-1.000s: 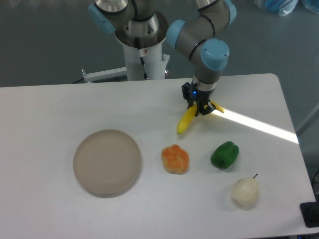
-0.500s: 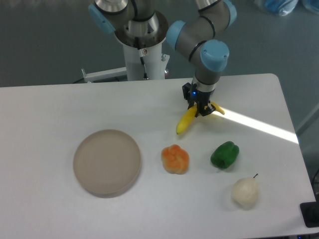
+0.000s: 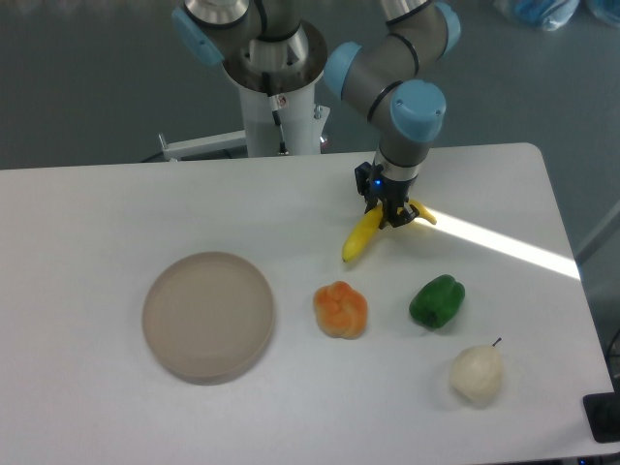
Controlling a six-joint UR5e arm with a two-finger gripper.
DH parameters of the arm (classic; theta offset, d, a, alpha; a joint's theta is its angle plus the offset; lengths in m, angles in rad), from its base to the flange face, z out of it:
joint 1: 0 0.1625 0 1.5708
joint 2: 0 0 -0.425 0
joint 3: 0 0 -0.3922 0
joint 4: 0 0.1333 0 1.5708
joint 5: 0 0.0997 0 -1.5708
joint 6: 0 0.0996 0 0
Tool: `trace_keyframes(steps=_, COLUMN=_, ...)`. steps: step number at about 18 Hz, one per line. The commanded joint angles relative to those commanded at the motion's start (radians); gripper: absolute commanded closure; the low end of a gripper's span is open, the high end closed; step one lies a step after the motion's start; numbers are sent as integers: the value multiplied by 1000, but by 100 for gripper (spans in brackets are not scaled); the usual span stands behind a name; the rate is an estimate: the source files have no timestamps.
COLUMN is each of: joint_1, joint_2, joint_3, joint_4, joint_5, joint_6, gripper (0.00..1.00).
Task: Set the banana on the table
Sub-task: 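Lower the banana onto the table beside the green pepper, then open the gripper and raise it off the banana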
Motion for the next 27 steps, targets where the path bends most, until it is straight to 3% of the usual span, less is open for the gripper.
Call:
trace_keyframes(steps=9, joint_1=0, joint_2=-5, joint_3=12, joint_4=0, joint_5=0, joint_6=8, gripper=61)
trace_keyframes(steps=17, joint_1=0, joint_2=-2, joint_3=38, joint_4=-2, joint_5=2, joint_6=-5, gripper=23)
trace_keyframes(steps=19, joint_1=0, joint_2=-2, joint_3=66, joint_4=-5, joint_5=2, joint_6=-9, gripper=0)
trace_keyframes(steps=24, joint_1=6, joint_2=6, joint_3=146, joint_4=-9, joint_5=5, joint_6=-37, gripper=0)
trace_keyframes(steps=27, joint_1=11, joint_2=8, joint_3=208, joint_4=-11, joint_5=23, joint_6=-138, gripper=0)
